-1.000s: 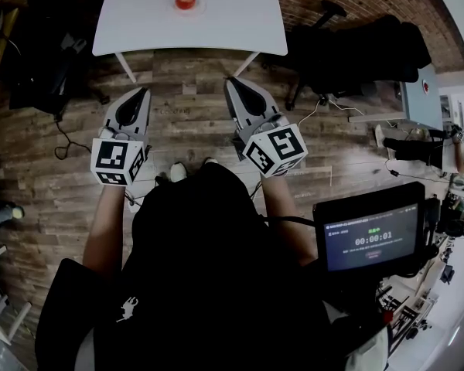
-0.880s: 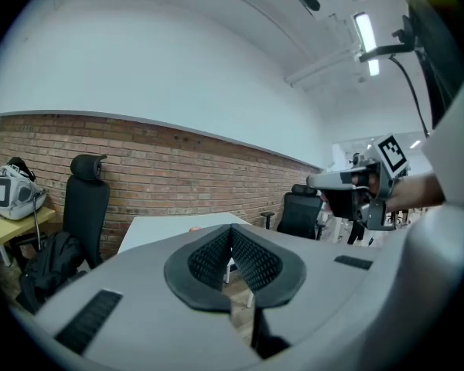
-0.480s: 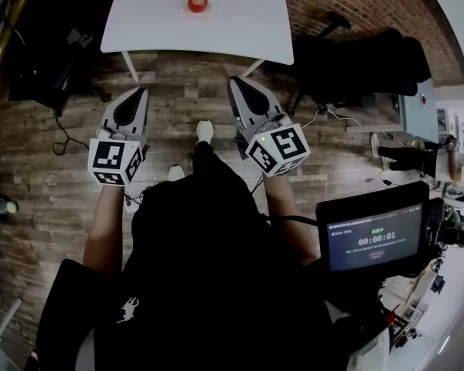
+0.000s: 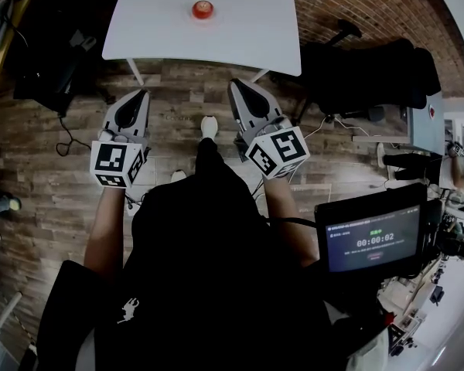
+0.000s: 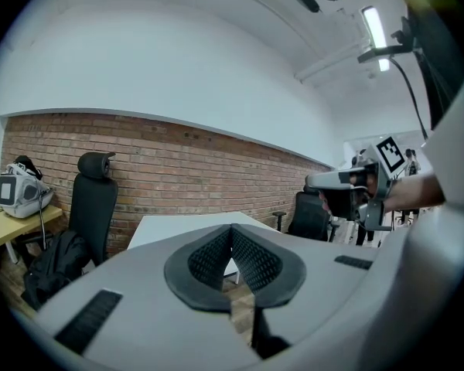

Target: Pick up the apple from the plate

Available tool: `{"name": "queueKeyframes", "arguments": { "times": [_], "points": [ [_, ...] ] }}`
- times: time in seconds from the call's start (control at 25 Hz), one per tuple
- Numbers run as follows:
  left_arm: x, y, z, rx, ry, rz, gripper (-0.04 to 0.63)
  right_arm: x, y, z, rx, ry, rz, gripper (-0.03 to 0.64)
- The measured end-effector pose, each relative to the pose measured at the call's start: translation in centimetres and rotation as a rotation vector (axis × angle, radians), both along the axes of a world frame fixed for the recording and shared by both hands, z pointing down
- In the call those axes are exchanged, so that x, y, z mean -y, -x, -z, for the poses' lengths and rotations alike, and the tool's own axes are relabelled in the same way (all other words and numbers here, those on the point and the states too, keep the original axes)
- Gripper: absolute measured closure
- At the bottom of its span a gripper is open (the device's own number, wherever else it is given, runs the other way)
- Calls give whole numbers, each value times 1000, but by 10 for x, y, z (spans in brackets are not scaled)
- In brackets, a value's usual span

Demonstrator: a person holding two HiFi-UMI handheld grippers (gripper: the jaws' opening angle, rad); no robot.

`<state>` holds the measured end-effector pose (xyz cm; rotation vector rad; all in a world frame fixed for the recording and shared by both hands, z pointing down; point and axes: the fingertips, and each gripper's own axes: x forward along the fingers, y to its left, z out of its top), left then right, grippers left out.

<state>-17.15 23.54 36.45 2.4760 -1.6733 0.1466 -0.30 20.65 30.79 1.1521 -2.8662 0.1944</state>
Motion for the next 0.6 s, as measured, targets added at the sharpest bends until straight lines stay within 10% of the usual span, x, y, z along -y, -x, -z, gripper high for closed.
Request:
{"name": "queueKeyframes", "arguments": {
  "times": [0.6],
  "points": [
    [130, -45, -4, 43, 65, 0, 589, 140, -26, -13, 3, 60, 86, 612]
  ]
}}
